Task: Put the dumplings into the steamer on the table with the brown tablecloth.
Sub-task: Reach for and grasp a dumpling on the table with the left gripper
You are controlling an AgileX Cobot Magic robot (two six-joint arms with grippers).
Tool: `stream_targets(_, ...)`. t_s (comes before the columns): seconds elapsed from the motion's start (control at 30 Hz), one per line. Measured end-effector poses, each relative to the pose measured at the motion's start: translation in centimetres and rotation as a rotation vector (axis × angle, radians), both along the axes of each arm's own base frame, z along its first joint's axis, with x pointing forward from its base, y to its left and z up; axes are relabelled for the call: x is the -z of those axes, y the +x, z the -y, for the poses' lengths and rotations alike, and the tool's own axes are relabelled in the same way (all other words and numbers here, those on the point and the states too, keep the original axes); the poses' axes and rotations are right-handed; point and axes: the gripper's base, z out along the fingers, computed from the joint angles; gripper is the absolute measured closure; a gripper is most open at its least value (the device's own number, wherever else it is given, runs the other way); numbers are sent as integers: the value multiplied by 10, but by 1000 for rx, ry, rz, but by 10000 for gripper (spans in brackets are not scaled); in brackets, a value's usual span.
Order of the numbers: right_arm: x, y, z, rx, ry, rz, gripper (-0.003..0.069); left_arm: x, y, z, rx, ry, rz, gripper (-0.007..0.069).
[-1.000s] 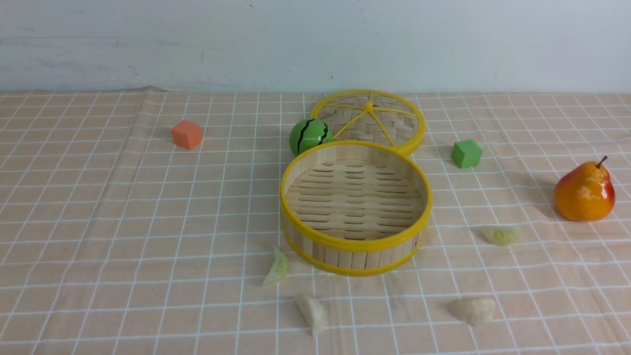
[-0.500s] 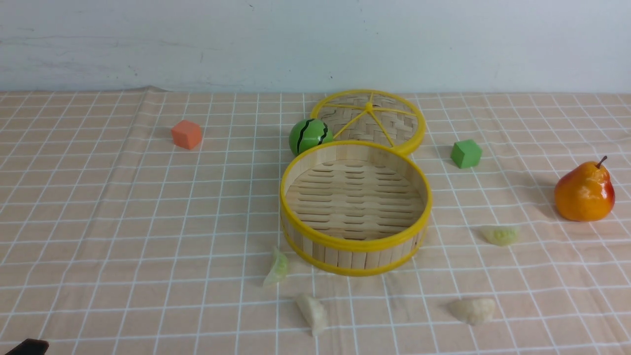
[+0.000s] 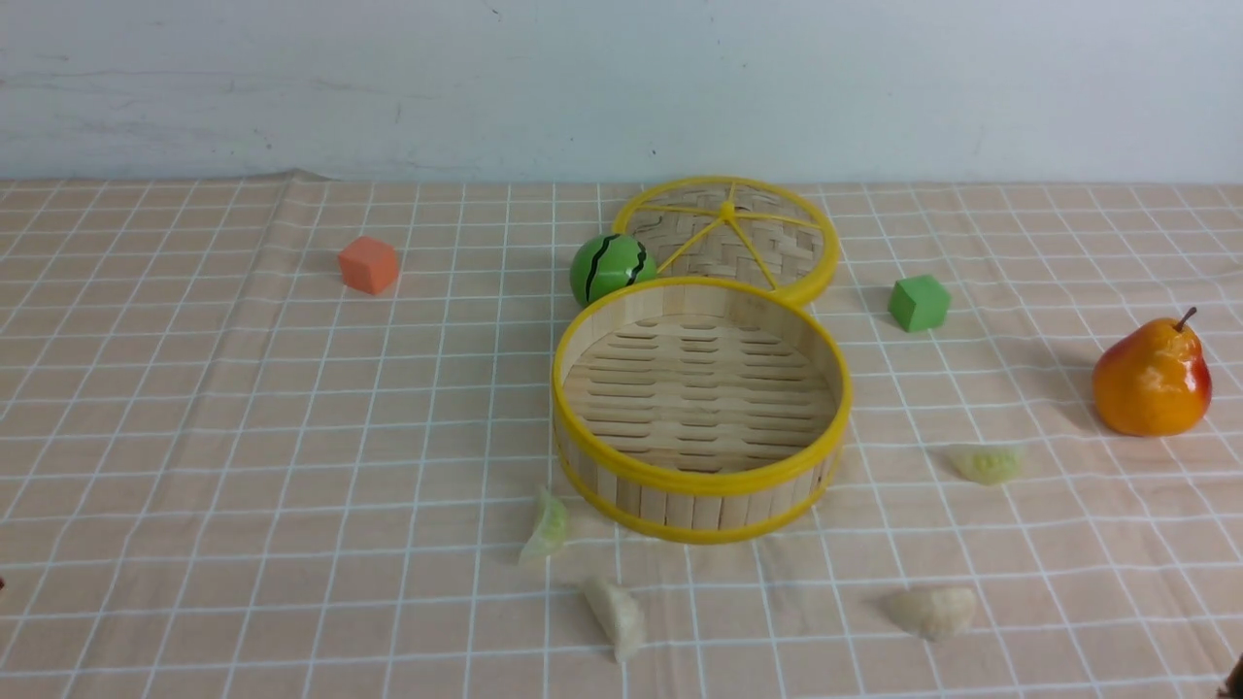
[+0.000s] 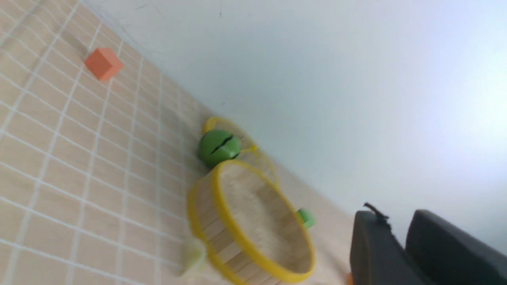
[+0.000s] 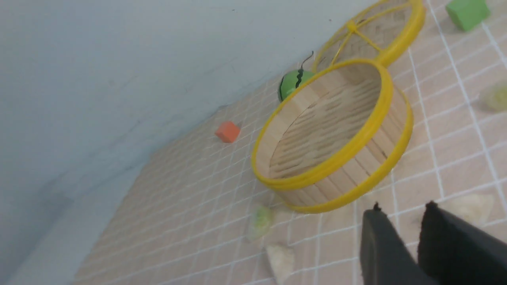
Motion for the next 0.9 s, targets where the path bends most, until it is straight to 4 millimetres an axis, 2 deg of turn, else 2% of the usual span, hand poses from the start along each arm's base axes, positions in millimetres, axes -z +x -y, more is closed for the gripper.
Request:
stream_targets(0.03,-10,6,1,-6,-71,-12,604,-9,8,0,12,72,-44,578)
stream_targets(0.07,-9,8,1,-5,-82,-25,604,-10,10,0,14,86,-54,587)
stream_targets(0.1,-24,18,2,-28,-211,-50,659,-23,25,-2,25,186,-130,638)
stream_targets(0.23,-43,50,2,-160,-461,-235,678,-43,61,-5,82,364,-338,638)
stream_targets(0.27,-45,55,2,-186,-484,-273,678,-44,64,-5,93,384,-361,638)
stream_targets(0.37,-48,79,-10,-385,-562,-439,675,-45,95,8,263,577,-531,638)
stream_targets(0.43,-48,85,-24,-529,-626,-485,672,-39,108,23,370,698,-594,638)
stream_targets(0.47,-48,85,-25,-544,-629,-490,672,-39,107,24,379,711,-594,638)
stream_targets(0.5,-47,84,-37,-652,-676,-520,670,-32,118,36,429,790,-639,638)
stream_targets(0.53,-47,83,-38,-670,-685,-532,669,-30,121,40,443,799,-648,638)
stream_targets(0.6,-45,74,-54,-814,-744,-592,669,-18,140,63,467,887,-713,638)
stream_targets(0.63,-45,73,-55,-823,-750,-593,669,-17,142,64,468,891,-718,638)
stream_targets(0.7,-45,65,-62,-873,-789,-620,669,-6,161,86,472,929,-768,625)
stream_targets(0.8,-45,59,-67,-861,-812,-634,666,16,195,116,493,932,-862,538)
stream_targets(0.83,-46,58,-68,-856,-812,-633,665,20,201,121,499,928,-877,515)
stream_targets(0.9,-47,56,-68,-844,-811,-629,663,37,220,137,519,915,-914,419)
